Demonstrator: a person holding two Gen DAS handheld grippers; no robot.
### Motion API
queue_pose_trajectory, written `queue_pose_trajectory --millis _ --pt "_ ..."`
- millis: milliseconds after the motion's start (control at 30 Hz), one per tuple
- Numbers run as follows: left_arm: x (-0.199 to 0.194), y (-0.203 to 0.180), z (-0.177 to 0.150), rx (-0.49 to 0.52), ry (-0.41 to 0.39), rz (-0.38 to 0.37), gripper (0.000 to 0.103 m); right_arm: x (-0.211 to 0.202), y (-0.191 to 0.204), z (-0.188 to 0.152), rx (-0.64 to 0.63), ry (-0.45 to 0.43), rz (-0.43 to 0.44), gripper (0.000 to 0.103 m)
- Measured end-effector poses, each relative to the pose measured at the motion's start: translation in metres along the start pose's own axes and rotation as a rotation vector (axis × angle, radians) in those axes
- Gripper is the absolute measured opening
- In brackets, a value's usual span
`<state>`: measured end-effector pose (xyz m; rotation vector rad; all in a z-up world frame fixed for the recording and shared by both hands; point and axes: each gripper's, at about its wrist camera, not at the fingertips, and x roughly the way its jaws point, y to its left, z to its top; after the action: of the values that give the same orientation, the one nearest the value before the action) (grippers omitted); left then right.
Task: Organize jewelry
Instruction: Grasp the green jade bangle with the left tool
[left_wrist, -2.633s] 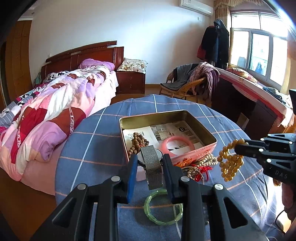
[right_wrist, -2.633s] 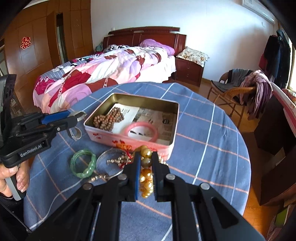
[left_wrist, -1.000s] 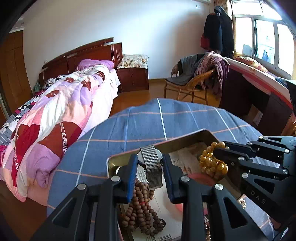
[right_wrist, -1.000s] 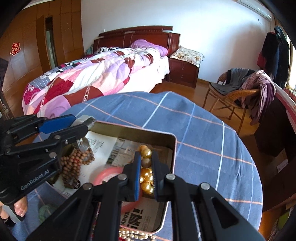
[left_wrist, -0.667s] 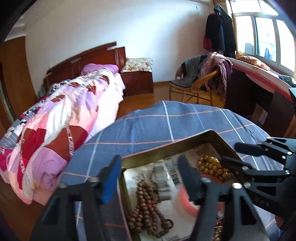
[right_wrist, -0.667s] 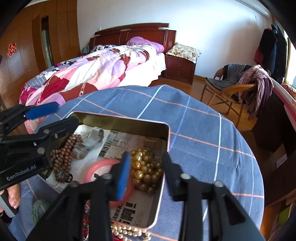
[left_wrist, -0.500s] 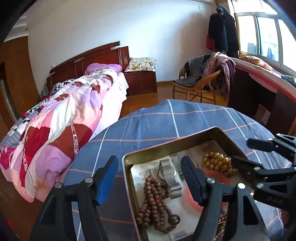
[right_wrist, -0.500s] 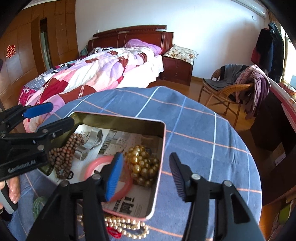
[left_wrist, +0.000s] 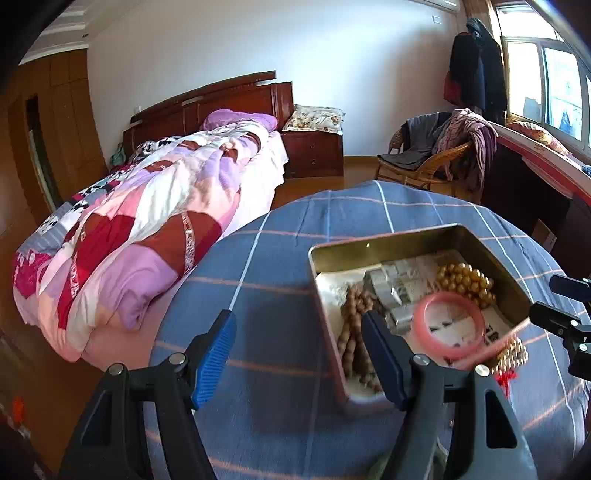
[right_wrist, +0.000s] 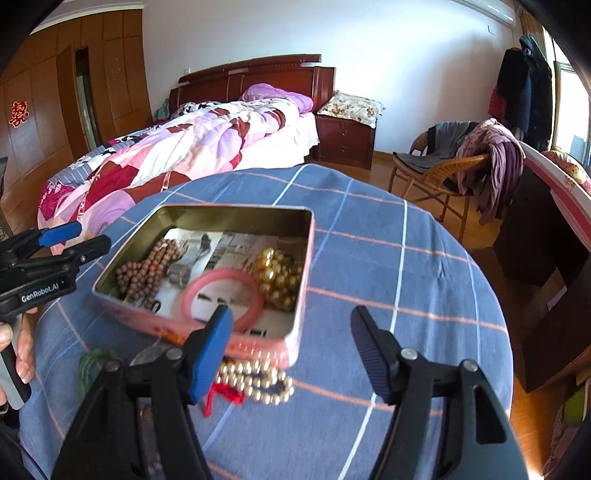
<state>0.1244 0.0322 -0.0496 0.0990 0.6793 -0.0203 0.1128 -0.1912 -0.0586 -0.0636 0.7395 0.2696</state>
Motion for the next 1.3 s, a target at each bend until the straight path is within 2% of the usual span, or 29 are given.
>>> queue_pose_trajectory --millis 267,433,833,1300 --pt "-0.022 -0.003 -0.030 -0.014 0.025 0.001 0.070 -0.008 0.002 -0.021 0.016 0.017 -0.006 0.071" --pt "-0.030 -0.014 -0.047 0.018 0.041 0.001 0.070 -0.009 0.004 -0.029 0.035 0.030 0.003 0.073" --pt "-0.034 -0.026 -0.066 0.023 0.085 -0.028 0.070 -0.011 0.003 -0.046 0.072 0.053 0.008 0.074" --pt "-0.027 -0.034 -0.078 0.053 0.128 -0.030 0.070 -0.013 0.007 -0.049 0.061 0.063 -0.007 0.077"
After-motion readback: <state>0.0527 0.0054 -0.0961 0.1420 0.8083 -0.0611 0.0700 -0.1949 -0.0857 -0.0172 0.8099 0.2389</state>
